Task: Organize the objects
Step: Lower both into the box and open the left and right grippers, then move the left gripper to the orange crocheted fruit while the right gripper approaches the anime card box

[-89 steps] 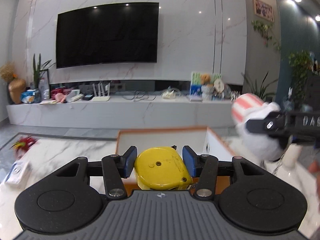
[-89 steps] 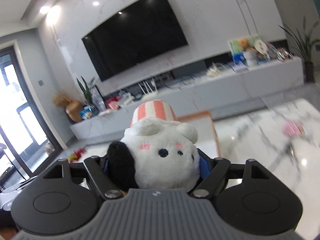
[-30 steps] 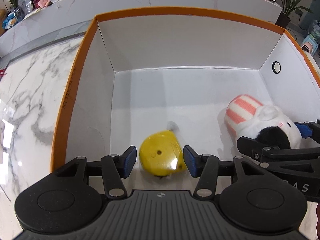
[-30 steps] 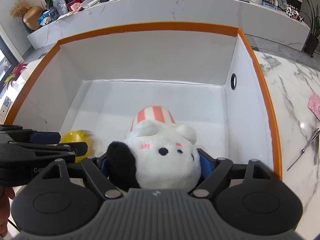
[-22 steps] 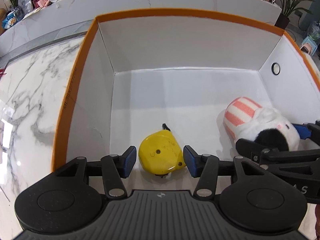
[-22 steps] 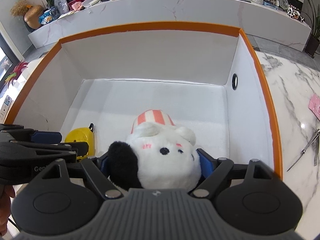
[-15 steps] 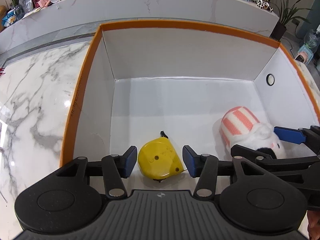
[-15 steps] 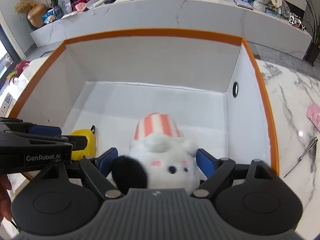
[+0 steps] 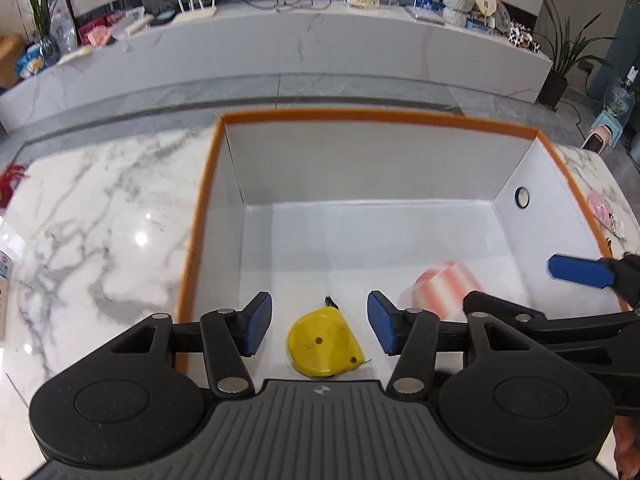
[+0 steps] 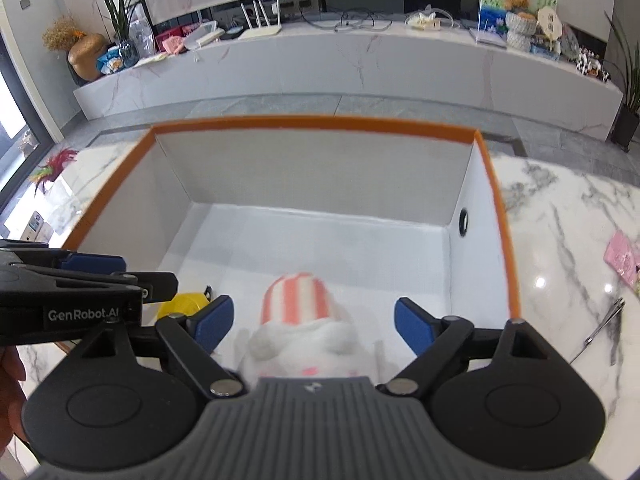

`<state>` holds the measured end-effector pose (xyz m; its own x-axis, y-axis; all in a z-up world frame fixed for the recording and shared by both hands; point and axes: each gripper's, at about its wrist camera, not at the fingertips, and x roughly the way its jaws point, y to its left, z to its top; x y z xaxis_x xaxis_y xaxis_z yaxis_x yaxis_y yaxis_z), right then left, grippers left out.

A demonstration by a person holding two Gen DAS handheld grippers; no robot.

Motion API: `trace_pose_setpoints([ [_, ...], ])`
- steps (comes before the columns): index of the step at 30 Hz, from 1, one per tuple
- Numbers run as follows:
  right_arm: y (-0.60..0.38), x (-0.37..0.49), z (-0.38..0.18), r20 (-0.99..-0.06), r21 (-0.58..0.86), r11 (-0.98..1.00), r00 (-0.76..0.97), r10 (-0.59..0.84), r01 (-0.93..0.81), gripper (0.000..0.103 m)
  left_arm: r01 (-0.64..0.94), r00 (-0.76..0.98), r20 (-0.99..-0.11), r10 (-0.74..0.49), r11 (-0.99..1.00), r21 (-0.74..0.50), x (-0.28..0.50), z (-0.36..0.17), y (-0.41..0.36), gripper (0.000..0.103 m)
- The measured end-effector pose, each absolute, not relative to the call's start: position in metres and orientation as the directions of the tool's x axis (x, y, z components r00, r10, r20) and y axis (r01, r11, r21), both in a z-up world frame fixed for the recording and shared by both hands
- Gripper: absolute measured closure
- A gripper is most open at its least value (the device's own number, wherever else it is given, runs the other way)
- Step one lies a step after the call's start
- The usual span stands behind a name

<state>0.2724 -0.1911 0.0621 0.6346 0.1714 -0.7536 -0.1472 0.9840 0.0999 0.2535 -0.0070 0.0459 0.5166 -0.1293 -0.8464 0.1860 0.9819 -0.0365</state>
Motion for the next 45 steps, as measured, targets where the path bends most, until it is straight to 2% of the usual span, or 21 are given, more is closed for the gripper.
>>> trace_pose_setpoints([
  [10, -0.191, 0.239, 0.095, -0.690, 0.070, 0.986, 0.707, 0.157, -0.151, 0.007, 0.203, 0.570, -0.811, -0.132, 0.979, -0.017, 0.227, 0.069, 0.005, 0.037],
  [17, -0.182, 0.202, 0.102, -0.683, -0.034, 0.978, 0.720, 0.126, -0.204, 0.004, 0.250, 0.562, -0.818, -0.123, 0.968, 0.027, 0.200, 0.068, 0.022, 0.036],
  [19, -0.183, 0.187, 0.102, -0.675, -0.042, 0.977, 0.727, 0.126, -0.209, 0.004, 0.277, 0.580, -0.799, -0.157, 0.961, 0.012, 0.187, 0.070, 0.030, 0.031],
  [20, -0.184, 0.178, 0.101, -0.671, -0.034, 0.977, 0.730, 0.132, -0.209, 0.004, 0.273, 0.570, -0.809, -0.143, 0.962, 0.022, 0.183, 0.069, 0.034, 0.026],
  [24, -0.198, 0.149, 0.093, -0.674, 0.031, 0.978, 0.718, 0.173, -0.206, 0.003, 0.294, 0.602, -0.785, -0.146, 0.954, 0.048, 0.152, 0.068, 0.048, 0.026],
  [27, -0.203, 0.131, 0.088, -0.679, 0.018, 0.980, 0.717, 0.158, -0.199, 0.003, 0.312, 0.611, -0.773, -0.170, 0.949, 0.038, 0.128, 0.064, 0.062, 0.026],
  [32, -0.221, 0.102, 0.081, -0.665, 0.058, 0.982, 0.726, 0.174, -0.182, 0.003, 0.323, 0.633, -0.762, -0.137, 0.941, 0.099, 0.098, 0.043, 0.083, 0.026],
  [37, -0.243, 0.082, 0.070, -0.669, 0.107, 0.984, 0.721, 0.178, -0.143, 0.003, 0.387, 0.586, -0.804, -0.104, 0.907, 0.165, 0.095, 0.006, 0.100, 0.026],
  [45, -0.260, 0.073, 0.063, -0.667, 0.154, 0.981, 0.721, 0.189, -0.116, 0.003, 0.476, 0.568, -0.810, -0.146, 0.861, 0.178, 0.094, -0.022, 0.096, 0.026],
])
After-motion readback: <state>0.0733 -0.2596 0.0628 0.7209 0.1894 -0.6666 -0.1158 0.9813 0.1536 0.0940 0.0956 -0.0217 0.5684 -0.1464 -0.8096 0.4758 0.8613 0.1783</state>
